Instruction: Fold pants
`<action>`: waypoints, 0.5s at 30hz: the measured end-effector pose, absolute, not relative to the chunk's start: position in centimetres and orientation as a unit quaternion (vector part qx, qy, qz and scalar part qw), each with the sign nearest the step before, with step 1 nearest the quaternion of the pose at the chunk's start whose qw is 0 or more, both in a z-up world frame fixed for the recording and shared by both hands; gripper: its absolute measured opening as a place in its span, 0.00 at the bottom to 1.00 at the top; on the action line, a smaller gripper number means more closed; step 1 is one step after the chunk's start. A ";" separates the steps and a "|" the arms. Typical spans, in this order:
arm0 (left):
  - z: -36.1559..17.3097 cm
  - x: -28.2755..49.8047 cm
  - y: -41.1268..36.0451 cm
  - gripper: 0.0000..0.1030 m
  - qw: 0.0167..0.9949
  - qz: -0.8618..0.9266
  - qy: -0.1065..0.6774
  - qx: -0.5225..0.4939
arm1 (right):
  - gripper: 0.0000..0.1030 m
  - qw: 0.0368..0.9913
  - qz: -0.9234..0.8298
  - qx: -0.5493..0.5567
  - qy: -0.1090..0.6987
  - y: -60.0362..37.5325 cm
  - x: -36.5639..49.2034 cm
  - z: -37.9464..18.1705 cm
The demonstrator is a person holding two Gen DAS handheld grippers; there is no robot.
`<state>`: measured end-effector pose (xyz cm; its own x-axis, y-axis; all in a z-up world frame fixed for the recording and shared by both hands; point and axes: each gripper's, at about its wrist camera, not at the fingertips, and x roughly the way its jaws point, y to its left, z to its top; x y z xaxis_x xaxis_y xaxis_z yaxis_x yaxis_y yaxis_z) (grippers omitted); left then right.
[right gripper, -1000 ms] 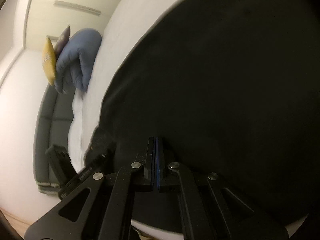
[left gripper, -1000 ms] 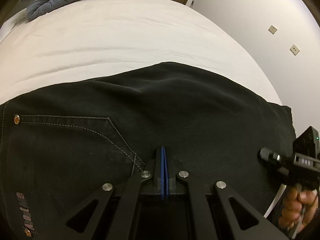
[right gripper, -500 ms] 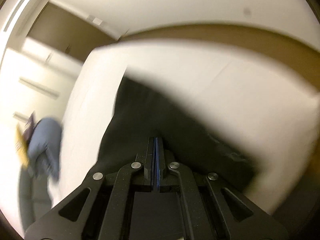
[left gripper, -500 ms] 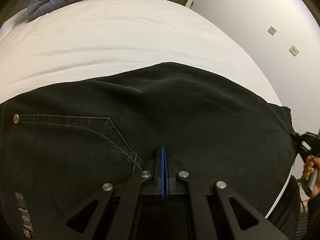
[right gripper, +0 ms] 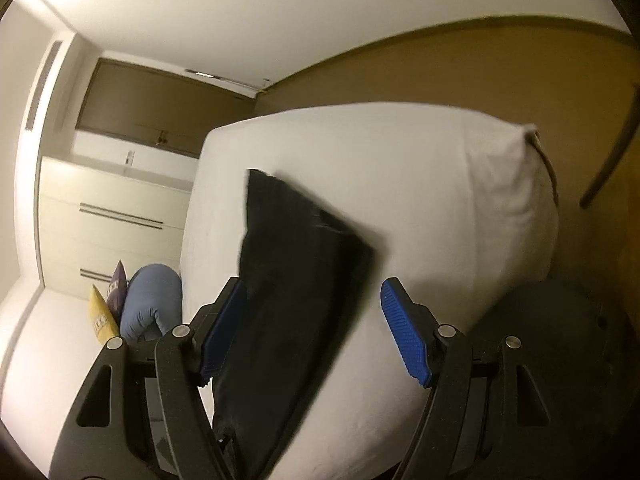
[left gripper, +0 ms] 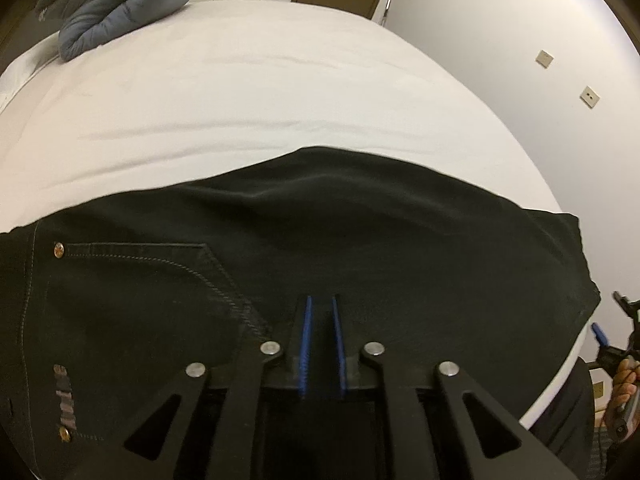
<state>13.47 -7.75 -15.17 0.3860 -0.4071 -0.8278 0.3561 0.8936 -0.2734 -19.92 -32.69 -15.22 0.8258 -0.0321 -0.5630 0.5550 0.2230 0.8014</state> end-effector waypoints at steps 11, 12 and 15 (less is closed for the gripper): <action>-16.8 14.0 -8.5 0.23 0.813 -0.239 0.530 -0.037 | 0.53 0.720 -0.151 0.656 0.170 -34.6 -20.0 -18.9; -16.8 13.9 -8.4 0.23 0.813 -0.241 0.529 -0.035 | 0.52 0.719 -0.147 0.658 0.171 -34.4 -19.5 -19.0; -16.8 13.8 -8.2 0.23 0.813 -0.243 0.528 -0.033 | 0.45 0.721 -0.139 0.657 0.171 -34.4 -18.4 -19.4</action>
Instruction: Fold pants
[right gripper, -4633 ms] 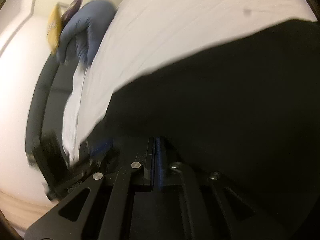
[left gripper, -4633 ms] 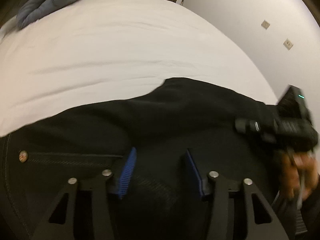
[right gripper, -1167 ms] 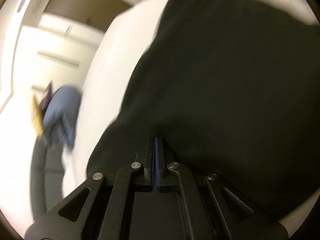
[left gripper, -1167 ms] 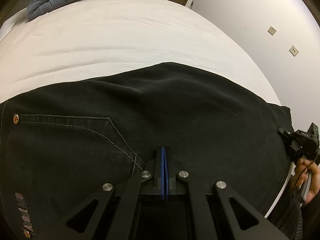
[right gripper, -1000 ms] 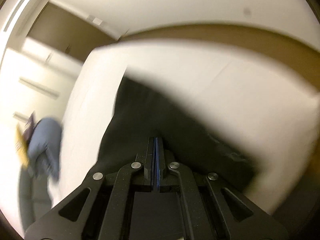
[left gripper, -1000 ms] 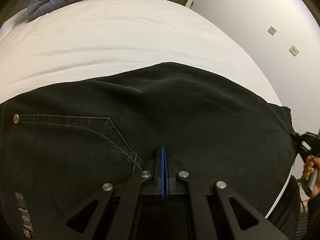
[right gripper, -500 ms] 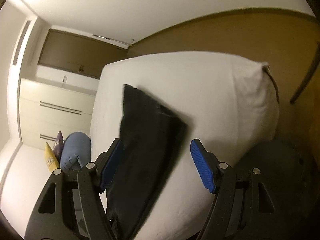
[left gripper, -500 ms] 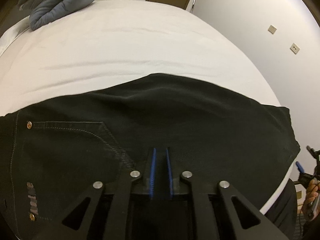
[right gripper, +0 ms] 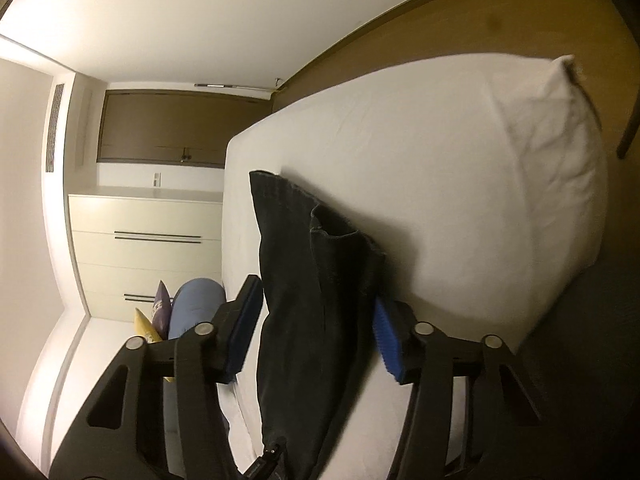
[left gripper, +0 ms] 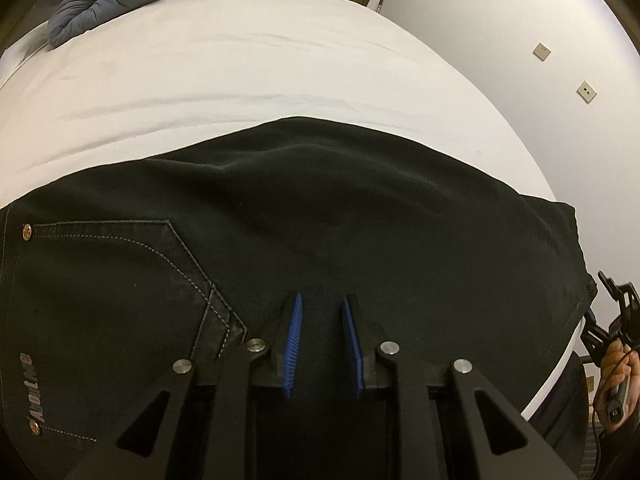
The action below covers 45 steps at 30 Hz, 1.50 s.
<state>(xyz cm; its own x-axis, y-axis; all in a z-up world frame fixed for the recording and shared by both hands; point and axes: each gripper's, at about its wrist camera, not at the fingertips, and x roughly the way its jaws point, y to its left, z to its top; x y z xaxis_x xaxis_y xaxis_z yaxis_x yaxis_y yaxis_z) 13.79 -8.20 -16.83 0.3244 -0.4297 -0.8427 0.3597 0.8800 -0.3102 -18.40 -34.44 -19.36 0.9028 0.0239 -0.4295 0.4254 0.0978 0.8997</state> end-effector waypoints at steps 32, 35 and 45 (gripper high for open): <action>-15.8 14.4 -2.8 0.92 0.770 -0.287 0.530 -0.209 | 0.03 0.885 -0.036 -0.007 0.465 -2.7 0.2 -16.2; -16.0 14.9 -3.8 0.92 0.745 -0.307 0.542 -0.237 | 0.03 0.887 -0.041 -0.012 0.460 -2.6 0.3 -16.0; -16.7 18.4 -8.2 0.94 0.698 -0.338 0.587 -0.233 | 0.03 0.905 -0.069 -0.152 0.391 3.5 -1.7 -12.8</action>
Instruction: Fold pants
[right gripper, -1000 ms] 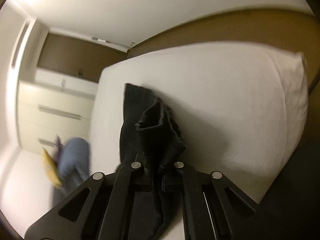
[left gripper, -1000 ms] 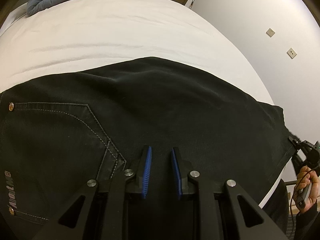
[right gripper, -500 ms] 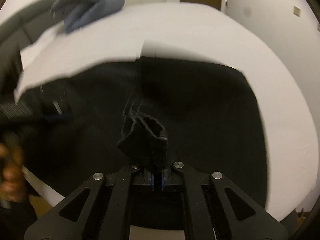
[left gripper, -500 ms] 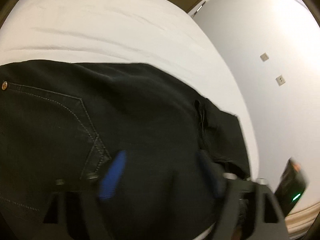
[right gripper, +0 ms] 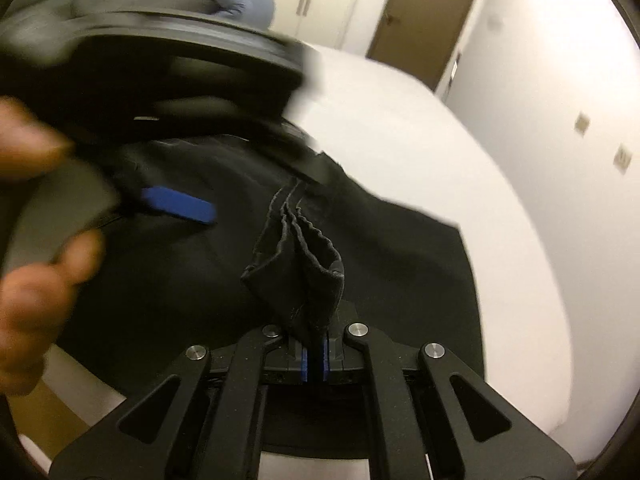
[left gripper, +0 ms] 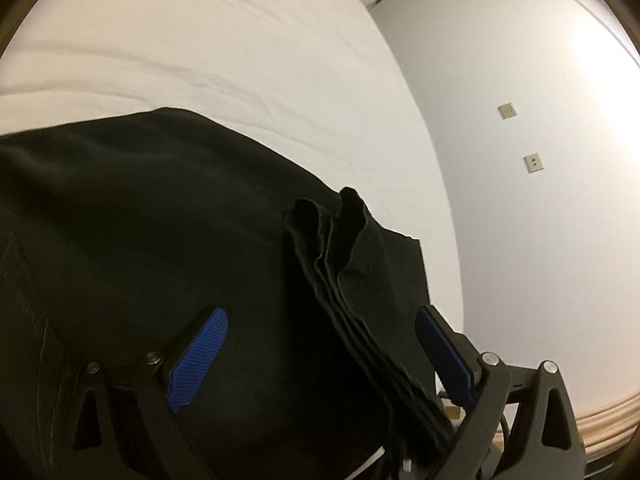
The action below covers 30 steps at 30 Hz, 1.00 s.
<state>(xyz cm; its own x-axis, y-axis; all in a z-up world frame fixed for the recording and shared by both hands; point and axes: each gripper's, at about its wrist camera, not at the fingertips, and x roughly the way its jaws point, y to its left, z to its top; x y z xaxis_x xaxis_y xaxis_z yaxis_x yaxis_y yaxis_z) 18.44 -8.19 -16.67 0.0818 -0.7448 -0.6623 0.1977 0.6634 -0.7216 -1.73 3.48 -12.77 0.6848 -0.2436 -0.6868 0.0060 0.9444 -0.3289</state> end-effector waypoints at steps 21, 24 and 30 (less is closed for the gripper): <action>-16.0 19.6 -3.5 0.11 0.707 -0.352 0.611 -0.054 | 0.03 0.873 0.046 -0.308 0.375 16.3 -4.3 -14.6; -16.2 19.4 -3.3 0.13 0.708 -0.346 0.613 -0.057 | 0.03 0.869 0.053 -0.312 0.380 16.5 -4.5 -14.8; -16.2 19.4 -4.5 0.23 0.717 -0.335 0.610 -0.040 | 0.07 0.856 0.071 -0.302 0.414 16.8 -4.3 -15.8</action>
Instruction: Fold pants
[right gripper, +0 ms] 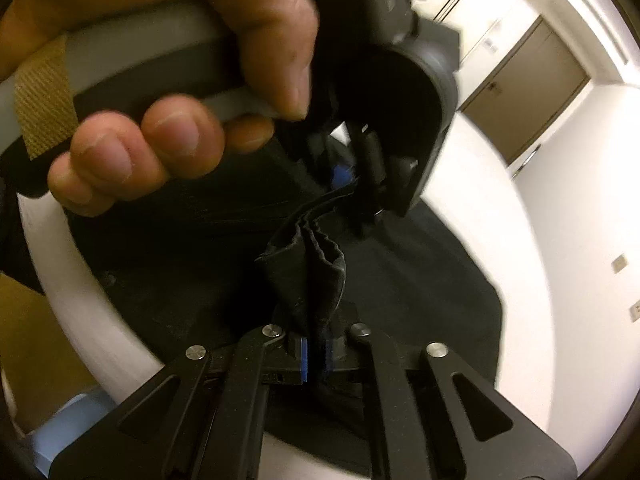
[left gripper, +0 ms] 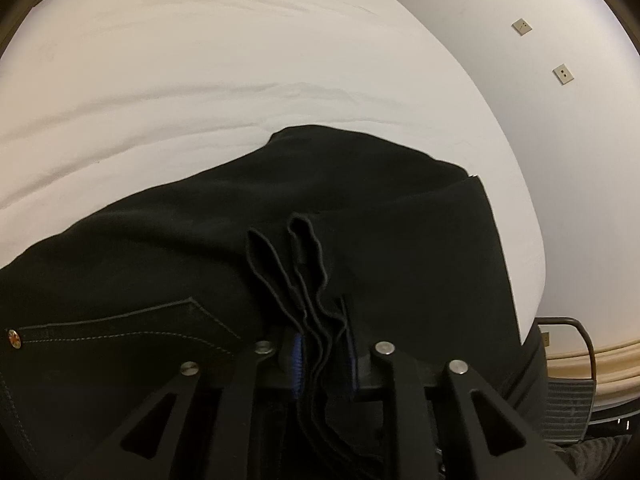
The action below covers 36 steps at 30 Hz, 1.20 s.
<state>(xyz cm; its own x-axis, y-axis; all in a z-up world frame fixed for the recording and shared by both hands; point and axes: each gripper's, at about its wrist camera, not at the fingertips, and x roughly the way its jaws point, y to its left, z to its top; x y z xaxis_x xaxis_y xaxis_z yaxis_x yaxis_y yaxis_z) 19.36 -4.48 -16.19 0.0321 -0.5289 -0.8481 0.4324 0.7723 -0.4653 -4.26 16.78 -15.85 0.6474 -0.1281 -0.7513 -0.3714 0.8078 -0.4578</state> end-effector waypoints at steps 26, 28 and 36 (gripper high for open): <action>-15.4 9.5 -5.3 0.62 0.819 -0.231 0.521 0.071 | 0.27 0.778 0.226 0.353 0.468 -19.2 2.8 -13.2; -15.5 9.5 -5.3 0.62 0.820 -0.229 0.519 0.074 | 0.27 0.772 0.222 0.363 0.471 -20.6 6.2 -15.0; -15.5 8.7 -5.3 0.63 0.821 -0.232 0.518 0.071 | 0.25 0.741 0.227 0.396 0.493 -22.6 11.1 -21.7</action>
